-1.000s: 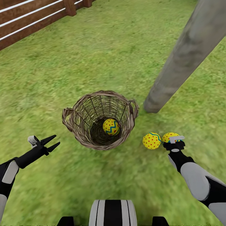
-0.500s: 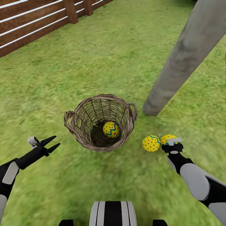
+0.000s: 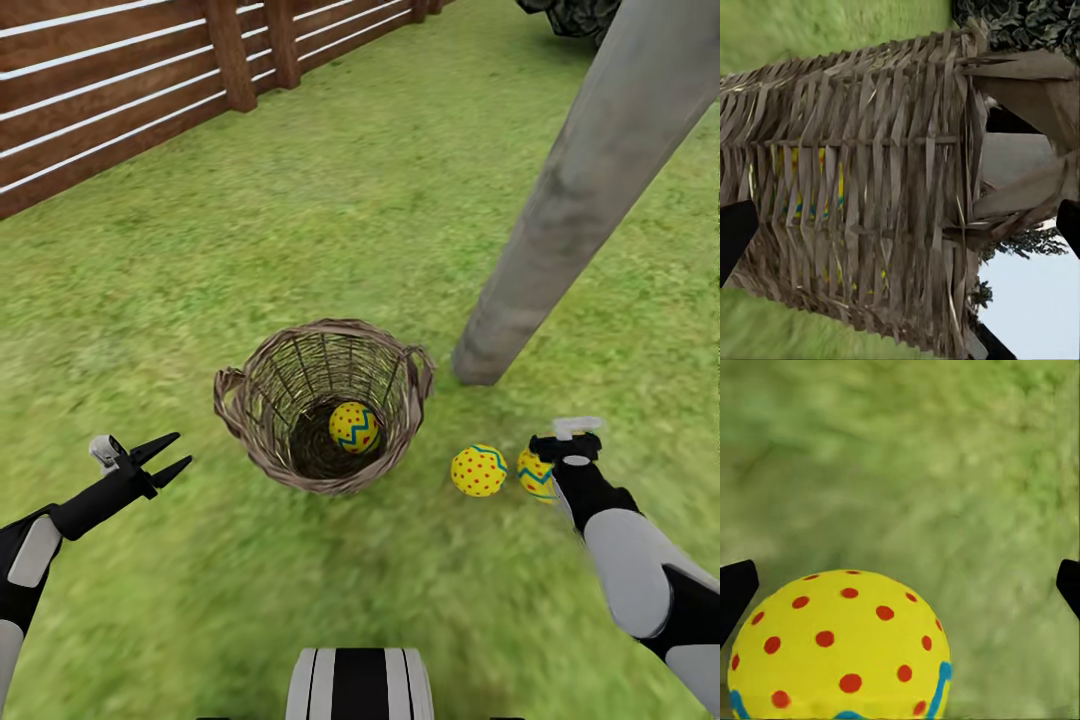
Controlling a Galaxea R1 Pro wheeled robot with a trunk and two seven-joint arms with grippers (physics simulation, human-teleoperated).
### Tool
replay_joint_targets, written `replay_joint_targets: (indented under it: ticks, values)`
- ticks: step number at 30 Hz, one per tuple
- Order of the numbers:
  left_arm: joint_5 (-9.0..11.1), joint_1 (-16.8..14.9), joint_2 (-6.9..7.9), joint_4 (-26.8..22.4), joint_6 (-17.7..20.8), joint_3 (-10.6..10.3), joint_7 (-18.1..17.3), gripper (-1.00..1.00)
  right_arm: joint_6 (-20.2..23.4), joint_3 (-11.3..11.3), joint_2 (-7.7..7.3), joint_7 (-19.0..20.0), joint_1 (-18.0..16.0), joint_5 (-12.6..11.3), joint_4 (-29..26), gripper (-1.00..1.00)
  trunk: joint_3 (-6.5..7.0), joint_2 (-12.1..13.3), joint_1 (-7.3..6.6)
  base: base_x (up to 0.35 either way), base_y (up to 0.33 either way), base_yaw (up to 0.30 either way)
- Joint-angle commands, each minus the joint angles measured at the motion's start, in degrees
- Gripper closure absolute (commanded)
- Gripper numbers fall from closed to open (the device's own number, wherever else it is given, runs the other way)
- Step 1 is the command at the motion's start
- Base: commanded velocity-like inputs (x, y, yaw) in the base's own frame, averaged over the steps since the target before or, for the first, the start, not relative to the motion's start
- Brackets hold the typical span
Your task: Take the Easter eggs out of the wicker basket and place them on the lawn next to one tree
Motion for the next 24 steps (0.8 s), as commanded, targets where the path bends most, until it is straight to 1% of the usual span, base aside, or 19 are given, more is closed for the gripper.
replay_joint_targets:
  ticks: [1,2,3,4,6,7,8,9,10,11,12,13,15,16,18,19,22,23,24]
  values:
    - [0.1,0.0,-0.08,0.0,0.3,0.0,-0.1,-1.0,8.2,-2.3,-0.29,6.0,0.0,0.0,-3.3,-1.0,0.2,0.0,-0.03,0.0,0.0,0.0]
    - [0.0,0.0,-0.11,0.0,0.3,0.0,-0.1,-1.0,15.9,-5.1,-0.75,14.5,0.2,-0.8,-9.6,-1.0,0.42,0.0,-0.05,0.0,0.0,0.0]
    - [0.0,0.0,-0.12,0.0,0.3,0.0,-0.1,-1.0,23.3,-6.9,-0.99,23.5,0.4,-1.1,-17.3,-1.0,0.64,0.0,-0.08,0.0,0.0,0.0]
    - [0.0,0.0,-0.16,0.1,0.3,0.0,0.0,-1.0,32.2,-7.7,-1.05,33.1,1.8,-1.0,-26.3,-1.0,0.86,0.0,-0.11,0.0,0.0,0.0]
    - [0.0,0.0,-0.21,0.1,0.3,0.0,0.1,-1.0,40.5,-8.0,-1.12,42.3,5.2,-0.8,-36.2,-1.0,1.3,0.1,-0.16,0.0,0.0,0.0]
    - [0.0,0.0,-0.26,0.1,0.3,0.0,0.1,-1.0,45.3,-8.1,-1.02,48.1,8.5,-0.8,-44.5,-1.0,1.53,0.1,-0.18,0.0,0.0,0.0]
    - [0.0,0.0,-0.28,0.1,0.3,0.0,0.1,-1.0,49.2,-8.1,-0.89,52.7,11.8,-0.9,-52.6,-1.0,1.75,0.1,-0.21,0.0,0.0,0.0]
    - [0.0,0.0,-0.29,0.1,0.3,0.0,0.1,-1.0,51.4,-8.1,-0.88,55.2,13.8,-1.1,-56.5,-1.0,1.97,0.1,-0.24,0.0,0.0,0.0]
    - [0.0,0.0,-0.3,0.1,0.2,0.0,0.1,-1.0,53.0,-8.2,-0.9,57.6,15.5,-1.2,-59.1,-1.0,2.19,0.1,-0.26,0.0,0.0,0.0]
    - [0.0,0.0,-0.27,0.1,0.3,0.0,0.1,-1.0,54.4,-8.2,-0.97,61.0,17.0,-1.3,-61.2,-1.0,2.41,0.1,-0.29,0.0,0.0,0.0]
    - [0.0,0.0,-0.25,0.1,0.3,0.0,0.1,-1.0,54.9,-8.3,-1.01,63.1,17.6,-1.3,-62.0,-1.0,2.63,0.2,-0.31,0.0,0.0,0.0]
    - [0.0,0.0,-0.25,0.1,0.3,0.0,0.1,-1.0,55.1,-8.3,-1.01,64.0,17.9,-1.4,-62.3,-1.0,2.85,0.2,-0.34,0.0,0.0,0.0]
    - [0.0,0.0,-0.14,0.1,0.3,-0.1,0.4,-1.0,55.6,-8.3,-0.74,67.8,18.5,-1.4,-62.6,-1.0,3.3,0.2,-0.39,0.0,0.0,0.0]
    - [0.0,0.0,-0.08,0.0,0.3,-0.1,0.8,-1.0,55.6,-8.2,-0.67,68.5,18.6,-1.4,-62.3,-1.0,3.52,0.2,-0.42,0.0,0.0,0.0]
    - [0.0,0.0,0.0,-0.3,0.4,-0.1,2.3,-1.0,55.7,-7.9,-0.51,70.8,18.8,-1.5,-61.7,-1.0,3.96,0.2,-0.47,0.0,0.0,0.0]
    - [0.0,0.0,0.04,-0.5,0.4,-0.1,3.2,-1.0,55.6,-7.7,-0.25,73.9,18.8,-1.7,-61.6,-1.0,4.18,0.2,-0.49,0.0,0.0,0.0]
    - [0.0,0.0,0.11,-0.6,0.4,-0.1,3.8,-1.0,55.8,-7.6,0.29,82.0,18.9,-2.0,-61.6,-1.0,4.85,0.3,-0.57,0.0,0.0,0.0]
    - [0.0,0.0,0.12,-0.7,0.4,-0.1,4.0,-1.0,55.9,-7.6,0.4,84.4,18.9,-2.1,-61.7,-1.0,5.07,0.3,-0.6,0.0,0.0,0.0]
    - [0.0,0.0,0.16,-0.7,0.4,-0.1,4.0,-1.0,55.9,-7.6,0.44,85.3,18.9,-2.2,-61.7,-1.0,5.29,0.3,-0.62,0.0,0.0,0.0]
